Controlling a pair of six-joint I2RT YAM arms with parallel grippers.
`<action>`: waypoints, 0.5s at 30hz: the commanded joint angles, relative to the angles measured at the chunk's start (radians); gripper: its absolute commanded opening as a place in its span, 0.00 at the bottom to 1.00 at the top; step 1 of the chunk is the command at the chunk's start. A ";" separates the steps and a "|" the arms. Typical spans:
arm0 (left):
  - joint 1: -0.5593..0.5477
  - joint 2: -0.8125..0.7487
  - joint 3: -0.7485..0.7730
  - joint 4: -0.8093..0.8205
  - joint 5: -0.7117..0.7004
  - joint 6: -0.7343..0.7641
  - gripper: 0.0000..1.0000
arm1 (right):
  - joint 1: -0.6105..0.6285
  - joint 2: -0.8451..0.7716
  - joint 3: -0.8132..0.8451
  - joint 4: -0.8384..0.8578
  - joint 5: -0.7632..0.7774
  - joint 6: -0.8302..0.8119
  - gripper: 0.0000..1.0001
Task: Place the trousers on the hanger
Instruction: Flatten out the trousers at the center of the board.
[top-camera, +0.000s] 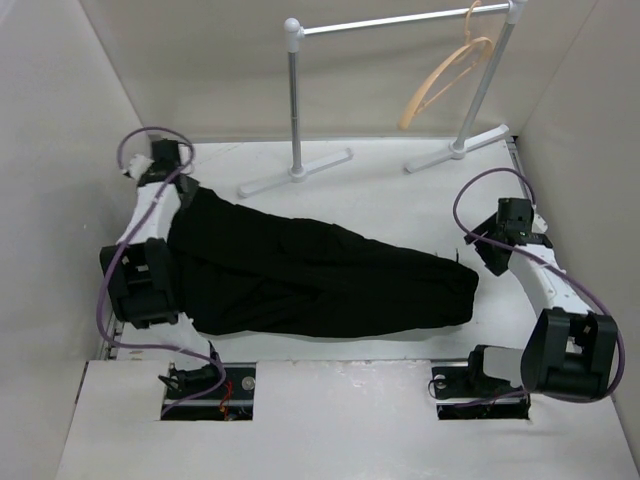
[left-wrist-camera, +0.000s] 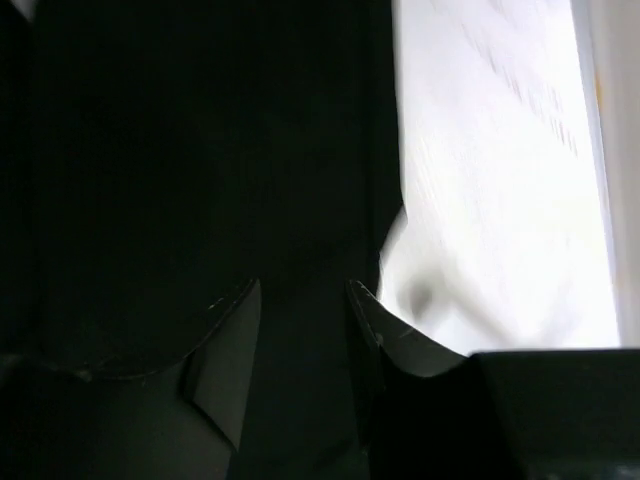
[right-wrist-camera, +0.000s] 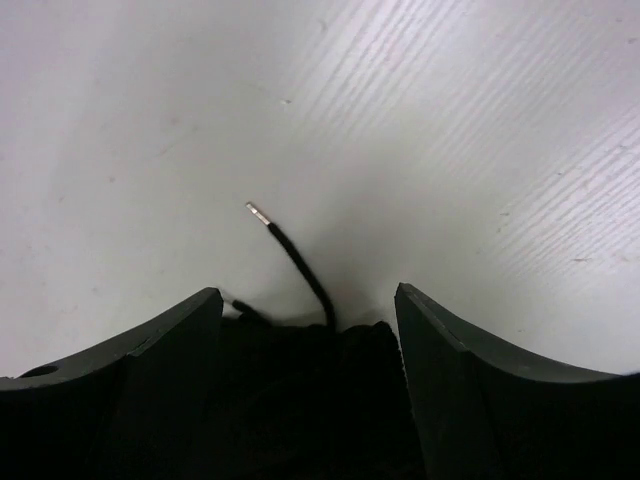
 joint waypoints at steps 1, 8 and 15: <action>-0.244 -0.171 -0.117 0.033 -0.010 -0.032 0.37 | -0.004 0.019 -0.010 0.032 0.043 0.019 0.75; -0.751 -0.216 -0.253 0.044 0.203 -0.067 0.39 | 0.038 0.134 -0.032 0.065 -0.113 0.059 0.67; -0.958 -0.179 -0.413 0.035 0.305 -0.063 0.38 | 0.010 0.211 0.010 0.137 -0.239 0.082 0.18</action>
